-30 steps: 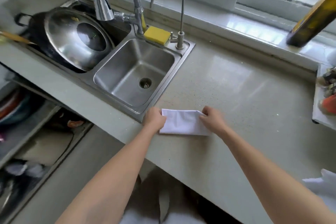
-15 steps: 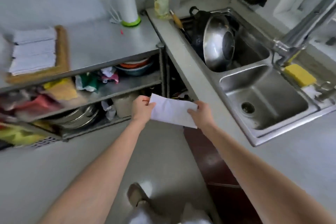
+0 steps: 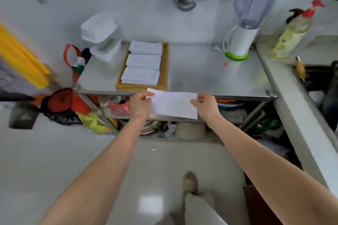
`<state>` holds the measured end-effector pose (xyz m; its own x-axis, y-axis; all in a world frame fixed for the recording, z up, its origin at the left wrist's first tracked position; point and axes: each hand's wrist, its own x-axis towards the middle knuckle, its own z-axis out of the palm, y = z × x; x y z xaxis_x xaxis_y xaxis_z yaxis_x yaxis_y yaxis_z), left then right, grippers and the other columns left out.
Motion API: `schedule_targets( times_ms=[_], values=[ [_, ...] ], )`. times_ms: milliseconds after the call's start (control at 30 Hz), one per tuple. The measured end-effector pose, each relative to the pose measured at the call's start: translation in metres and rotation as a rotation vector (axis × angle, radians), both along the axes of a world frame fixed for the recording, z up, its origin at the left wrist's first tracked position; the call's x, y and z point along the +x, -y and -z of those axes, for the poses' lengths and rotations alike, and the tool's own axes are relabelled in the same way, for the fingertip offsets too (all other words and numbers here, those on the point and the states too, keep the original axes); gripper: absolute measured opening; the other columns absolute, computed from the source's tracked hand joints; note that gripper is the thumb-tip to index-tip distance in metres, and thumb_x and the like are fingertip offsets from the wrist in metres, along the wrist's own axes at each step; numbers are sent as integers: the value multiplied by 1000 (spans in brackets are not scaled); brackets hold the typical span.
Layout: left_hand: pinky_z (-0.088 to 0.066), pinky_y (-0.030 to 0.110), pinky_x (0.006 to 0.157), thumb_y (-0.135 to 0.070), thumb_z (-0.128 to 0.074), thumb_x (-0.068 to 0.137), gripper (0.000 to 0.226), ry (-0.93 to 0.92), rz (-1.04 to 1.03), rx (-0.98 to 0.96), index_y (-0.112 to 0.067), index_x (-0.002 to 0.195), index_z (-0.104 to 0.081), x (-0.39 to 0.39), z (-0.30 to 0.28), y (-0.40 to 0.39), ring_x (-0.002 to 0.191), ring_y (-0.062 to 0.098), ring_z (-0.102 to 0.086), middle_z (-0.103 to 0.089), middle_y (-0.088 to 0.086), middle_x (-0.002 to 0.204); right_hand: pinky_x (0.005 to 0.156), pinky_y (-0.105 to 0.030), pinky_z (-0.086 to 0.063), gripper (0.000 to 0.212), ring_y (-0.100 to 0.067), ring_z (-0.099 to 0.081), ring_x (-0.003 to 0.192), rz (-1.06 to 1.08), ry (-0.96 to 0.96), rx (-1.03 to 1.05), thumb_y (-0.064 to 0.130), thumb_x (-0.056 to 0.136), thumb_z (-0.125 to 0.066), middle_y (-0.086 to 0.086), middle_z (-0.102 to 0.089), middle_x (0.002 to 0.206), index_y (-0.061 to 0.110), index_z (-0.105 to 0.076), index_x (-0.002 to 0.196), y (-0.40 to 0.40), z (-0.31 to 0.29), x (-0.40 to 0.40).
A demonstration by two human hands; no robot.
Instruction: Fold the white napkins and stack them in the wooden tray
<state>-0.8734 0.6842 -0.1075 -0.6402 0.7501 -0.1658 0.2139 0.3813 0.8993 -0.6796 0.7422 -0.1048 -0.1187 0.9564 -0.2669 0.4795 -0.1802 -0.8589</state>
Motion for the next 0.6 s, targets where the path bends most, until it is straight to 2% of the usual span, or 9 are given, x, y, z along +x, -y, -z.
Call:
schedule_targets(
  times_ms=[67,167,233,267,333,400,433,533,600],
  values=[
    [-42,22,77,10,-48,84,34,-1,-39,21,-14,93,-69,-27,2,-23,94,24,-60,-68,13,109,61,-26,-37,7,-21,-47,77,18,-16,-3,12,93,-56,-1,-49,77,11,-50,91,-31,0,-32],
    [-48,39,87,7,-48,86,33,5,-94,43,-11,102,-71,-67,0,-62,90,28,-58,-65,13,113,65,-27,-42,15,-19,-45,79,38,-99,25,3,91,-52,2,-44,80,12,-41,95,-81,6,-78],
    [-49,38,92,3,-49,86,35,-24,-135,25,-18,103,-71,-91,0,-87,94,25,-59,-64,9,116,56,-12,-37,17,-17,-42,74,12,-81,84,-4,88,-49,3,-42,77,11,-41,92,-112,6,-106],
    [-50,31,91,2,-49,86,36,-38,-142,4,-21,105,-70,-102,1,-98,94,20,-59,-63,8,119,52,-9,-34,17,-16,-42,73,-10,-62,113,-6,87,-47,3,-43,76,10,-43,92,-125,6,-118],
    [-47,13,69,2,-46,88,38,-60,-111,-28,-19,112,-67,-121,3,-119,78,11,-56,-61,12,121,50,-9,-34,20,-14,-44,72,-71,-56,170,-9,86,-41,0,-49,80,8,-49,94,-148,5,-139],
    [-41,6,56,5,-42,89,41,-68,-83,-34,-15,118,-64,-141,3,-143,75,14,-56,-60,18,121,50,-7,-35,30,-12,-48,77,-114,-57,186,-10,87,-36,-3,-56,94,7,-57,100,-173,4,-160],
    [-44,8,59,7,-40,90,44,-75,-66,-44,-14,121,-62,-151,4,-153,85,21,-60,-60,18,122,53,-9,-37,34,-12,-50,81,-125,-42,175,-9,88,-36,-5,-58,101,8,-60,104,-184,5,-170],
    [-47,28,91,10,-39,89,50,-108,8,-82,-13,131,-55,-178,8,-185,115,33,-54,-55,14,130,75,-16,-42,38,-17,-57,102,-174,16,149,-5,91,-40,-9,-57,123,13,-60,119,-213,11,-198],
    [-39,23,98,8,-41,91,51,-161,89,-122,-12,137,-48,-197,13,-206,125,26,-48,-48,8,140,78,-13,-39,42,-19,-53,114,-231,98,149,-3,93,-42,-4,-50,135,14,-53,130,-231,15,-214]
  ],
)
